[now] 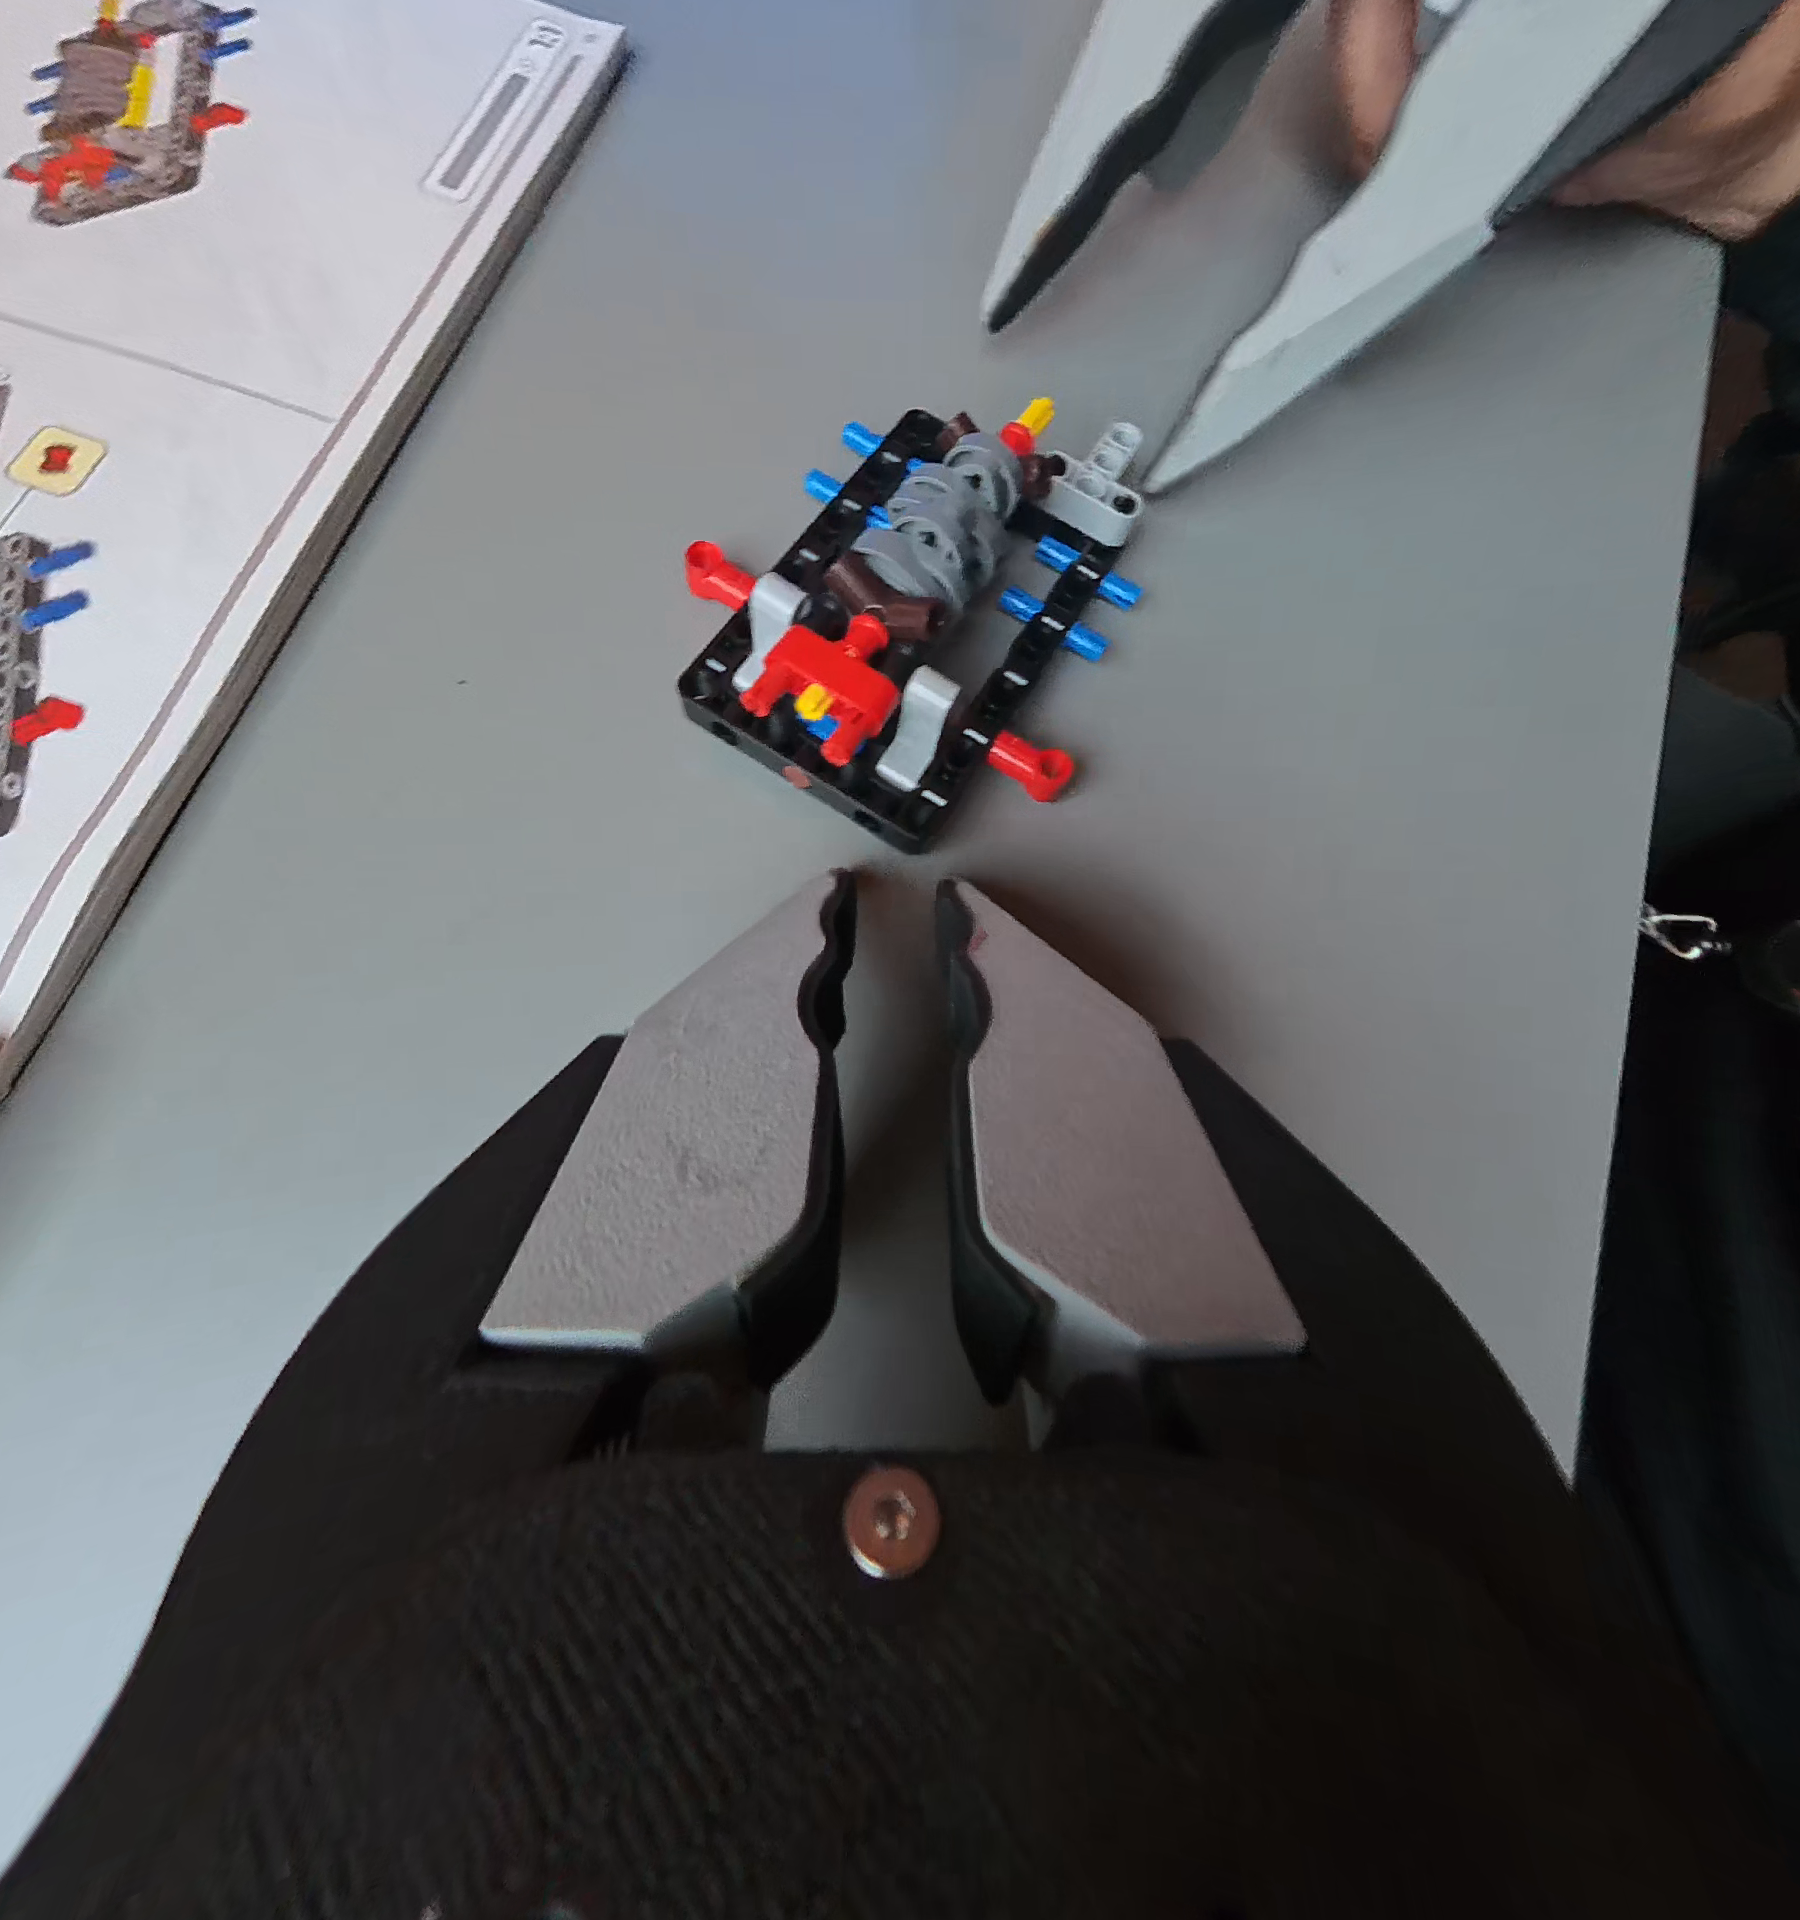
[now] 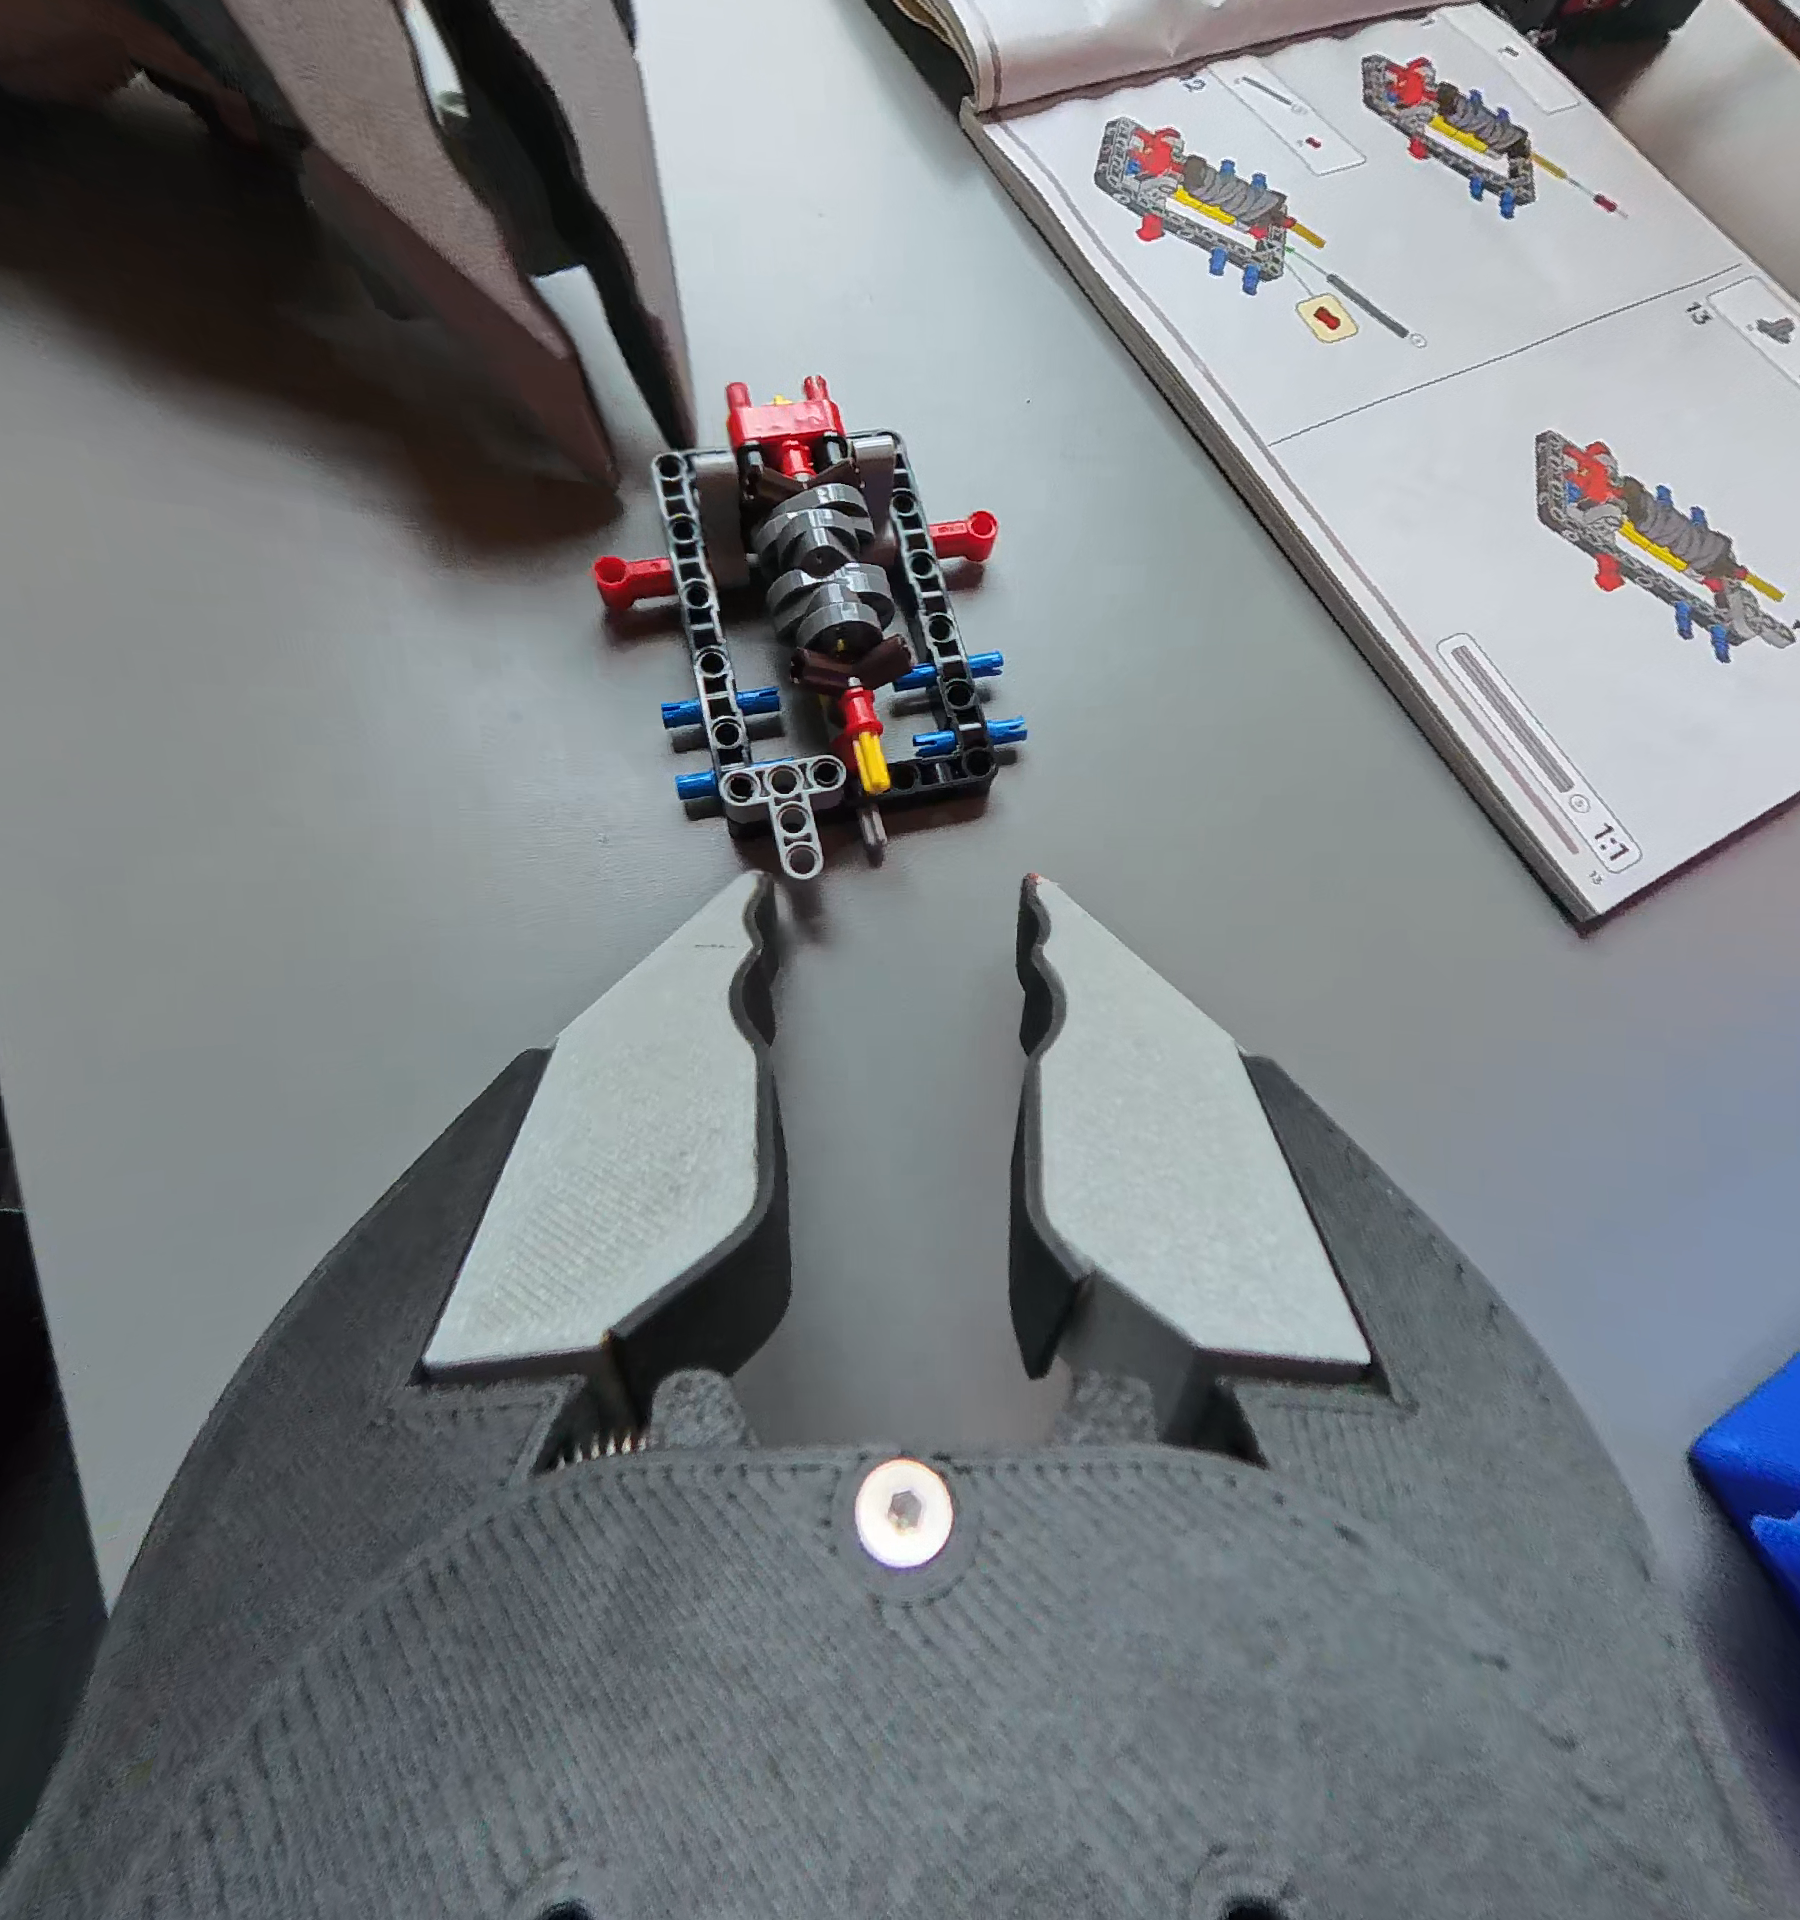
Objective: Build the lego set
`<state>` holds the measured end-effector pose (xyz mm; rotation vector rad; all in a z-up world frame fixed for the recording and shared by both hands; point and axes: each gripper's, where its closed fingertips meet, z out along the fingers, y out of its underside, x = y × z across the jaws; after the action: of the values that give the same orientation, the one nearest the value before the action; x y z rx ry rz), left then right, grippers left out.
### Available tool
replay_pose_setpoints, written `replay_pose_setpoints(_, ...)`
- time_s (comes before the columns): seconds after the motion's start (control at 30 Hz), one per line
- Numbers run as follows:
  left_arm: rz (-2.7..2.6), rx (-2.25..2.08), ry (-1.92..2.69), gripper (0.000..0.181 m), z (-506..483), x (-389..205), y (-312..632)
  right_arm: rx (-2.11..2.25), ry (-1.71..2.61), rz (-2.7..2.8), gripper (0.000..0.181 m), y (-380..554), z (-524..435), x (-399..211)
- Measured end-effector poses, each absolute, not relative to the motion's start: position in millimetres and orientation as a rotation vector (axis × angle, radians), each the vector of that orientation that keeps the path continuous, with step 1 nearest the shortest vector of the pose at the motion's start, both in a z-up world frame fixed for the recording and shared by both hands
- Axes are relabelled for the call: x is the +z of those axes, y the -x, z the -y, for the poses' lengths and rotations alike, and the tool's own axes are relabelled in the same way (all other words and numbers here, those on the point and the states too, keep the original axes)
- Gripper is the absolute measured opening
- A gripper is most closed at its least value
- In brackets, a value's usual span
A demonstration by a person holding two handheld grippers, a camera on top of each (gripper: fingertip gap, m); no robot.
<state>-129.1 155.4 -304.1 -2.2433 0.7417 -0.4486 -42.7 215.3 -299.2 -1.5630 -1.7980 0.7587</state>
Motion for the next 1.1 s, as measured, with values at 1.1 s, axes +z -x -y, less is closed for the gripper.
replay_pose_setpoints(1.1,-0.691,-0.212,2.262,0.058,-270,-250,203,0.695,1.861,1.646,0.079,110,-313,-245)
